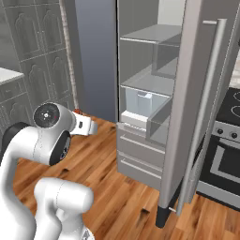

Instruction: Place the beer on the top shelf of the fridge to keep it out of children's reach, and place the sweet potato and lime on lower shelves for easy access.

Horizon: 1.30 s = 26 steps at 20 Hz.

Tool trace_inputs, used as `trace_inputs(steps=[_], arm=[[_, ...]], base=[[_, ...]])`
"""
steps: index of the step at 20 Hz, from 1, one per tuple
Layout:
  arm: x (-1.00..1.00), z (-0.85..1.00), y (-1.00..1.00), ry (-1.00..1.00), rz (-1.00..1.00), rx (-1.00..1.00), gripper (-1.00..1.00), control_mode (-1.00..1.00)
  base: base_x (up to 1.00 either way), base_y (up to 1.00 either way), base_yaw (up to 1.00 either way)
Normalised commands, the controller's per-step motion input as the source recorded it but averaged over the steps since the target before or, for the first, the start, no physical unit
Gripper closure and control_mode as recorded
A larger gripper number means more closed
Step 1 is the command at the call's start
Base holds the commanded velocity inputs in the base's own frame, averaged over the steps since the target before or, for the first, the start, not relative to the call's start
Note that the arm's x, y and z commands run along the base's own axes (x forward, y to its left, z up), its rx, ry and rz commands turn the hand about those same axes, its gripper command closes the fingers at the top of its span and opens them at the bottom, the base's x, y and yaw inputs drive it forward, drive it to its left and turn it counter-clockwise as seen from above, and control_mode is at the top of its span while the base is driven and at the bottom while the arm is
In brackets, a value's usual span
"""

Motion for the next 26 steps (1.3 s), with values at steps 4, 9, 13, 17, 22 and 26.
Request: trace_inputs(steps=[4, 9, 13, 17, 22, 26], arm=[[0.0, 0.0, 0.0, 0.0, 0.0, 0.0, 1.0, 1.0], [0.0, 0.0, 0.0, 0.0, 0.0, 0.0, 1.0, 1.0], [0.0, 0.0, 0.0, 0.0, 0.0, 0.0, 1.0, 1.0], [0.0, 0.0, 0.0, 0.0, 0.0, 0.0, 1.0, 1.0], [0.0, 0.0, 0.0, 0.0, 0.0, 0.0, 1.0, 1.0], [0.0, 0.0, 0.0, 0.0, 0.0, 0.0, 1.0, 1.0]], base=[[0.66, 0.2, -0.38], [0.59, 0.25, -0.37], [0.56, 0.35, -0.31], [0.57, 0.41, -0.26], [0.64, 0.49, -0.22], [0.76, 0.32, -0.16]])
